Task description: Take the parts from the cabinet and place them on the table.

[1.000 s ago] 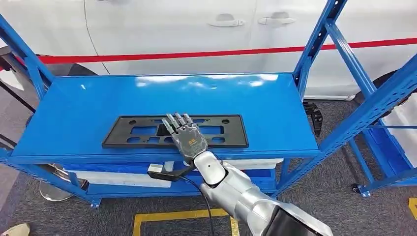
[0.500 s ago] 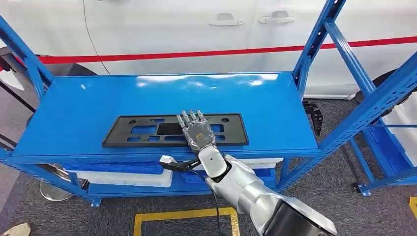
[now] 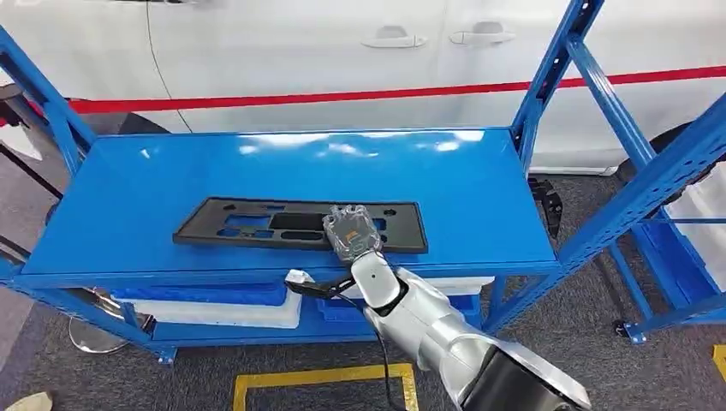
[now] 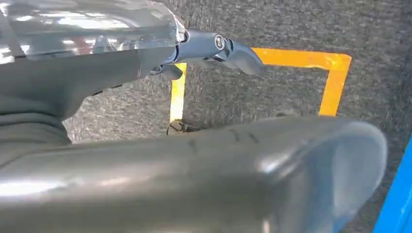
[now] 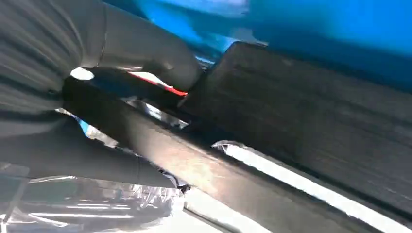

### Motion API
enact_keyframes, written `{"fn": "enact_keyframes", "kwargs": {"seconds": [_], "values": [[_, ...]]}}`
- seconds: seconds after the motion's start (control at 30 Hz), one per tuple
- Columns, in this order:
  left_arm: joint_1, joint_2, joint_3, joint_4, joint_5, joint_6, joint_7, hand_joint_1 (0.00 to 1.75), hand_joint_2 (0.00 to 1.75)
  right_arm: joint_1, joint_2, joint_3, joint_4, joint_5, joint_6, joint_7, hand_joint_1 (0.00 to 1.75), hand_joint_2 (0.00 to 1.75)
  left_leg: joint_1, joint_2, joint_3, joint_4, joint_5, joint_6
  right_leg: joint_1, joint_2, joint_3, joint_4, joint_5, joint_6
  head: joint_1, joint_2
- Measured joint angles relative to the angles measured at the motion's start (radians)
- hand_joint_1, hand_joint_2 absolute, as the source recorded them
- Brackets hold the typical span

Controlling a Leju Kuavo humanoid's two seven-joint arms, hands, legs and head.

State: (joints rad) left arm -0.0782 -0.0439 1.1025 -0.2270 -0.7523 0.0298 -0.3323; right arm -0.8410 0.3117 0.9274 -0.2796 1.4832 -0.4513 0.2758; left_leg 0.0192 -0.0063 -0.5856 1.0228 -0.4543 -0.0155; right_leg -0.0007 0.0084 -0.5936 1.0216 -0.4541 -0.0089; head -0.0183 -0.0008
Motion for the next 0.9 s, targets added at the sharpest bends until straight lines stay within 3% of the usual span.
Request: {"fn": "enact_keyframes", "kwargs": {"seconds": [0.07, 0.1, 0.17, 0.2, 0.23, 0.27, 0.37, 0.4, 0.5, 0.57, 0.6, 0.67, 0.7, 0.73, 0.77, 0.8, 0.87, 0.9], "values": [[0.000, -0.002, 0.000, 0.000, -0.001, -0.001, -0.006, 0.00, 0.00, -0.001, -0.001, -0.006, 0.000, 0.000, -0.001, 0.000, 1.64, 1.75, 0.007, 0.003, 0.004, -0.011, 0.009, 0.015, -0.005, -0.001, -0.004, 0.017, -0.018, 0.012, 0.000, 0.000], [0.000, -0.002, 0.000, 0.000, -0.002, -0.003, -0.014, 0.00, 0.00, -0.001, -0.001, -0.010, 0.000, 0.000, -0.002, -0.001, 1.66, 1.75, 0.007, 0.003, 0.003, -0.013, 0.010, 0.022, -0.005, -0.003, -0.022, 0.056, -0.048, 0.016, 0.001, 0.000], [-0.001, -0.002, 0.000, 0.000, -0.006, -0.010, -0.042, 0.00, 0.00, 0.001, -0.002, -0.016, 0.001, 0.000, -0.003, -0.004, 1.66, 1.75, 0.006, 0.004, 0.000, -0.012, 0.010, 0.025, -0.007, -0.003, -0.097, 0.216, -0.128, 0.022, 0.000, 0.000], [-0.001, -0.002, 0.000, 0.000, -0.006, -0.016, -0.054, 0.00, 0.00, 0.004, -0.003, -0.018, 0.001, 0.000, -0.005, -0.008, 1.62, 1.75, 0.005, 0.004, -0.001, -0.012, 0.010, 0.026, -0.007, -0.003, -0.129, 0.283, -0.151, 0.024, 0.000, 0.000], [0.000, -0.002, 0.000, 0.000, -0.010, -0.019, -0.070, 0.00, 0.00, 0.006, -0.005, -0.021, 0.002, 0.000, -0.009, -0.013, 1.62, 1.75, 0.005, 0.003, -0.001, -0.011, 0.010, 0.026, -0.007, -0.003, -0.145, 0.314, -0.151, 0.024, 0.000, 0.000], [0.000, -0.001, 0.000, 0.000, -0.016, -0.023, -0.087, 0.00, 0.00, 0.006, -0.006, -0.027, 0.002, 0.000, -0.014, -0.016, 1.64, 1.75, 0.005, 0.002, 0.000, -0.011, 0.010, 0.025, -0.007, -0.003, -0.136, 0.294, -0.127, 0.023, 0.000, 0.000], [-0.002, -0.002, -0.003, 0.000, -0.026, -0.028, -0.121, 0.00, 0.00, 0.003, -0.006, -0.047, 0.001, -0.008, -0.029, -0.034, 1.64, 1.75, 0.005, -0.003, 0.004, -0.009, 0.007, 0.021, -0.006, -0.003, -0.011, 0.046, 0.001, 0.008, 0.000, 0.000], [-0.002, -0.002, -0.004, 0.000, -0.026, -0.031, -0.126, 0.00, 0.00, 0.003, -0.007, -0.055, 0.001, -0.012, -0.035, -0.039, 1.64, 1.75, 0.002, -0.004, 0.002, -0.008, 0.007, 0.017, -0.002, -0.003, 0.006, 0.012, -0.012, 0.003, 0.000, 0.000], [-0.003, -0.002, -0.007, 0.000, -0.033, -0.032, -0.126, 0.00, 0.00, 0.006, -0.007, -0.087, -0.002, -0.068, -0.074, -0.099, 1.64, 1.75, 0.002, -0.005, -0.001, -0.013, 0.011, -0.002, 0.005, 0.001, -0.002, 0.005, -0.007, -0.003, -0.001, 0.000], [-0.003, -0.001, -0.007, 0.000, -0.024, -0.037, -0.133, 0.00, 0.00, 0.010, -0.005, -0.131, -0.020, -0.168, -0.099, -0.196, 1.64, 1.75, 0.005, -0.003, -0.003, -0.009, 0.001, -0.013, -0.006, -0.001, 0.006, -0.013, 0.004, -0.020, -0.001, 0.000], [-0.003, -0.002, -0.007, 0.000, -0.022, -0.040, -0.140, 0.00, 0.00, 0.011, -0.005, -0.158, -0.027, -0.209, -0.114, -0.246, 1.64, 1.75, 0.004, 0.000, -0.014, 0.024, -0.024, -0.016, -0.005, -0.001, 0.008, -0.017, 0.006, -0.025, -0.002, 0.000], [-0.003, -0.003, -0.006, 0.001, -0.013, -0.042, -0.139, 0.00, 0.00, 0.018, 0.000, -0.215, -0.050, -0.334, -0.127, -0.393, 1.64, 1.75, 0.006, 0.001, -0.079, 0.170, -0.100, -0.022, -0.002, -0.002, 0.007, -0.017, 0.006, -0.030, -0.002, 0.000], [-0.002, -0.003, -0.006, 0.001, -0.012, -0.041, -0.136, 0.00, 0.00, 0.026, 0.000, -0.258, -0.074, -0.428, -0.117, -0.505, 1.64, 1.75, 0.005, 0.001, -0.116, 0.252, -0.131, -0.025, 0.001, -0.002, 0.008, -0.016, 0.004, -0.032, -0.002, 0.000], [0.000, -0.003, -0.006, 0.001, -0.011, -0.039, -0.133, 0.00, 0.00, 0.036, 0.001, -0.295, -0.099, -0.513, -0.091, -0.606, 1.64, 1.75, 0.005, 0.001, -0.140, 0.300, -0.138, -0.026, 0.003, -0.001, 0.008, -0.015, 0.004, -0.033, -0.002, 0.000], [0.001, -0.003, -0.004, 0.001, -0.010, -0.039, -0.129, 0.00, 0.00, 0.049, 0.001, -0.328, -0.129, -0.589, -0.057, -0.685, 1.64, 1.75, 0.005, 0.001, -0.137, 0.293, -0.120, -0.026, 0.004, -0.001, 0.011, -0.015, 0.002, -0.034, -0.002, 0.000], [0.000, -0.003, -0.002, 0.001, -0.005, -0.039, -0.125, 0.00, 0.00, 0.065, 0.000, -0.367, -0.180, -0.685, -0.001, -0.764, 1.64, 1.75, 0.005, 0.001, -0.114, 0.242, -0.084, -0.024, 0.005, 0.000, 0.015, -0.014, 0.000, -0.034, -0.002, 0.000], [-0.001, -0.003, 0.003, 0.001, -0.001, -0.043, -0.126, 0.00, 0.00, 0.106, -0.005, -0.417, -0.294, -0.847, 0.125, -0.836, 1.64, 1.75, 0.005, 0.001, -0.026, 0.062, 0.008, -0.016, 0.005, 0.001, 0.023, -0.011, -0.007, -0.029, -0.002, 0.000], [-0.002, -0.003, 0.005, 0.001, 0.000, -0.049, -0.135, 0.00, 0.00, 0.137, -0.017, -0.441, -0.393, -0.952, 0.205, -0.854, 1.64, 1.75, 0.003, 0.000, 0.000, 0.005, 0.008, -0.010, 0.007, -0.001, 0.021, -0.009, -0.010, -0.024, -0.002, 0.000]]}}
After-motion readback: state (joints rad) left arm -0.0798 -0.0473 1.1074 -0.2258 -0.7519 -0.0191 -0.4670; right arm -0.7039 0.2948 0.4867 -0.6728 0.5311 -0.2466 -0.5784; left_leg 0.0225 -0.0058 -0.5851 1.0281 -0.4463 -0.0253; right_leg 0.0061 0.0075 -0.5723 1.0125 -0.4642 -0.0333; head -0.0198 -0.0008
